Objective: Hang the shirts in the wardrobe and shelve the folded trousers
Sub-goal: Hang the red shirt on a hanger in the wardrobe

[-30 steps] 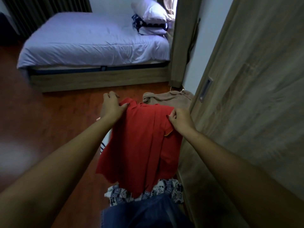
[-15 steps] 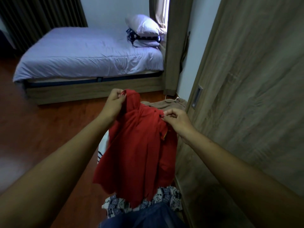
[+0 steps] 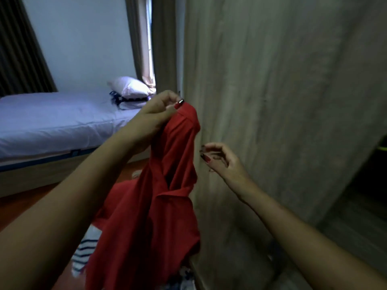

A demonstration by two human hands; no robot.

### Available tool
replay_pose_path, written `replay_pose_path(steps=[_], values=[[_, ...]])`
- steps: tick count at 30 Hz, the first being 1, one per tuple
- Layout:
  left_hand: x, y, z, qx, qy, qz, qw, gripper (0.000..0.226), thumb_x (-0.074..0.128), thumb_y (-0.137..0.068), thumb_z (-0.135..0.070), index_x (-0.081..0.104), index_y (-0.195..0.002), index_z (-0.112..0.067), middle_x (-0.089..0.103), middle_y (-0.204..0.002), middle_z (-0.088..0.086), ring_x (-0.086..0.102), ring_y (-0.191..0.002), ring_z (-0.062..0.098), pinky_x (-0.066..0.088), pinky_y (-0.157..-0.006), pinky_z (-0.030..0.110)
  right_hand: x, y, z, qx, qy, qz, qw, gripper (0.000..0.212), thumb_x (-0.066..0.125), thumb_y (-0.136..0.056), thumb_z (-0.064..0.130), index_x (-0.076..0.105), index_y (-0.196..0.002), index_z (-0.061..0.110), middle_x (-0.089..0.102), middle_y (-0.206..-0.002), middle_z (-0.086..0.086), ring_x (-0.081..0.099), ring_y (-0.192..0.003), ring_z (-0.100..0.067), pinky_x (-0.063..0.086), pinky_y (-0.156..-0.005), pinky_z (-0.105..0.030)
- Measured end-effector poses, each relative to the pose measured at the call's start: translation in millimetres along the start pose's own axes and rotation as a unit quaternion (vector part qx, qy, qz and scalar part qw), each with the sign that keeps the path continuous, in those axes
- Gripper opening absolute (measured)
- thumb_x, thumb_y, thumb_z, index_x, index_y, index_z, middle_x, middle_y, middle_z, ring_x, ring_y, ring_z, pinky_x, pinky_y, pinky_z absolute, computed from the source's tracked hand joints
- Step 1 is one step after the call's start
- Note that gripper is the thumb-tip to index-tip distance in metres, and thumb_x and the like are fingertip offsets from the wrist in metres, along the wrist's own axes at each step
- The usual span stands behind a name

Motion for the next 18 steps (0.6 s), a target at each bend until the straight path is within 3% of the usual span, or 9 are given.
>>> replay_pose_path(steps=[3, 7, 9, 11, 13, 14, 16, 17, 18], values=[[59, -4, -29, 0.039, -0.058, 0.075, 0.995, 0.009, 0.05, -0.093, -0.011, 0.051, -0.087, -0.017, 0.053, -0.06, -0.014, 0.04, -0.053, -0.004, 0.031, -0.049, 0.01, -36, 24, 36, -0.03, 0.049, 0.015, 0.998, 0.043, 0.068, -0.083, 0.018, 0.052, -0.123, 0.022, 0.057, -0.124, 0.001, 0.055, -0.106, -0.007, 0.048, -0.079, -0.015], [126, -1, -55, 0.059, -0.049, 0.167, 0.983, 0.003, 0.051, -0.094, -0.015, 0.052, -0.091, -0.016, 0.055, -0.066, -0.004, 0.045, -0.059, 0.004, 0.034, -0.054, 0.015, -87, 75, 64, -0.034, 0.103, 0.018, 0.994, 0.012, 0.063, -0.082, 0.012, 0.055, -0.092, 0.014, 0.057, -0.082, 0.006, 0.053, -0.072, 0.004, 0.042, -0.068, -0.011], [149, 5, -67, 0.065, -0.06, 0.203, 0.975, 0.008, 0.055, -0.091, -0.018, 0.051, -0.097, -0.015, 0.061, -0.073, 0.001, 0.051, -0.065, 0.005, 0.039, -0.059, 0.015, -123, 99, 78, -0.047, 0.176, -0.069, 0.981, 0.019, 0.063, -0.085, 0.005, 0.049, -0.08, 0.017, 0.047, -0.066, 0.01, 0.045, -0.057, 0.007, 0.035, -0.057, -0.01], [176, 5, -67, 0.08, -0.126, 0.235, 0.961, 0.023, 0.061, -0.089, -0.024, 0.049, -0.105, -0.012, 0.068, -0.079, -0.001, 0.058, -0.068, 0.003, 0.044, -0.058, 0.018, -166, 130, 101, -0.068, 0.299, -0.204, 0.93, 0.023, 0.066, -0.082, 0.006, 0.049, -0.077, 0.021, 0.045, -0.058, 0.009, 0.045, -0.051, 0.003, 0.032, -0.052, -0.015], [200, 5, -69, 0.128, -0.224, 0.22, 0.941, 0.053, 0.068, -0.076, -0.054, 0.056, -0.106, -0.012, 0.068, -0.084, -0.001, 0.063, -0.071, 0.01, 0.05, -0.066, 0.025, -203, 160, 128, -0.076, 0.386, -0.298, 0.87, 0.019, 0.068, -0.077, 0.013, 0.054, -0.076, 0.024, 0.053, -0.058, 0.009, 0.05, -0.054, 0.001, 0.038, -0.054, -0.02], [219, 4, -68, 0.151, -0.257, 0.225, 0.928, 0.058, 0.067, -0.068, -0.06, 0.06, -0.104, -0.015, 0.066, -0.086, -0.003, 0.063, -0.072, 0.008, 0.05, -0.069, 0.021, -221, 178, 140, -0.07, 0.413, -0.326, 0.848, 0.014, 0.068, -0.074, 0.017, 0.056, -0.077, 0.024, 0.057, -0.061, 0.008, 0.054, -0.057, -0.001, 0.043, -0.058, -0.024], [251, 14, -70, 0.296, -0.394, 0.264, 0.829, 0.034, 0.049, -0.08, -0.042, 0.062, -0.1, -0.019, 0.061, -0.094, -0.001, 0.062, -0.076, 0.007, 0.046, -0.07, 0.014, -240, 202, 160, -0.06, 0.459, -0.338, 0.82, 0.012, 0.064, -0.07, 0.026, 0.059, -0.08, 0.024, 0.064, -0.069, 0.01, 0.061, -0.066, -0.005, 0.05, -0.063, -0.032], [263, 19, -71, 0.35, -0.44, 0.261, 0.785, 0.035, 0.04, -0.082, -0.034, 0.062, -0.104, -0.018, 0.062, -0.1, 0.003, 0.064, -0.08, 0.013, 0.047, -0.07, 0.017, -247, 213, 167, -0.058, 0.488, -0.328, 0.807, 0.015, 0.062, -0.069, 0.03, 0.061, -0.082, 0.025, 0.066, -0.072, 0.012, 0.063, -0.069, -0.005, 0.052, -0.065, -0.035], [276, 20, -72, 0.375, -0.453, 0.254, 0.768, 0.04, 0.036, -0.082, -0.03, 0.06, -0.111, -0.017, 0.062, -0.106, 0.006, 0.066, -0.083, 0.019, 0.05, -0.07, 0.023, -254, 227, 175, -0.051, 0.523, -0.316, 0.79, 0.016, 0.06, -0.07, 0.035, 0.061, -0.084, 0.026, 0.067, -0.074, 0.012, 0.064, -0.071, -0.005, 0.052, -0.065, -0.036]])
Point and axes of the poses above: each hand's wrist, its own y-axis away from the middle knuckle, its own x-axis out of the palm, z = x × y, the point moved 4 cm from there along -y, towards the middle knuckle
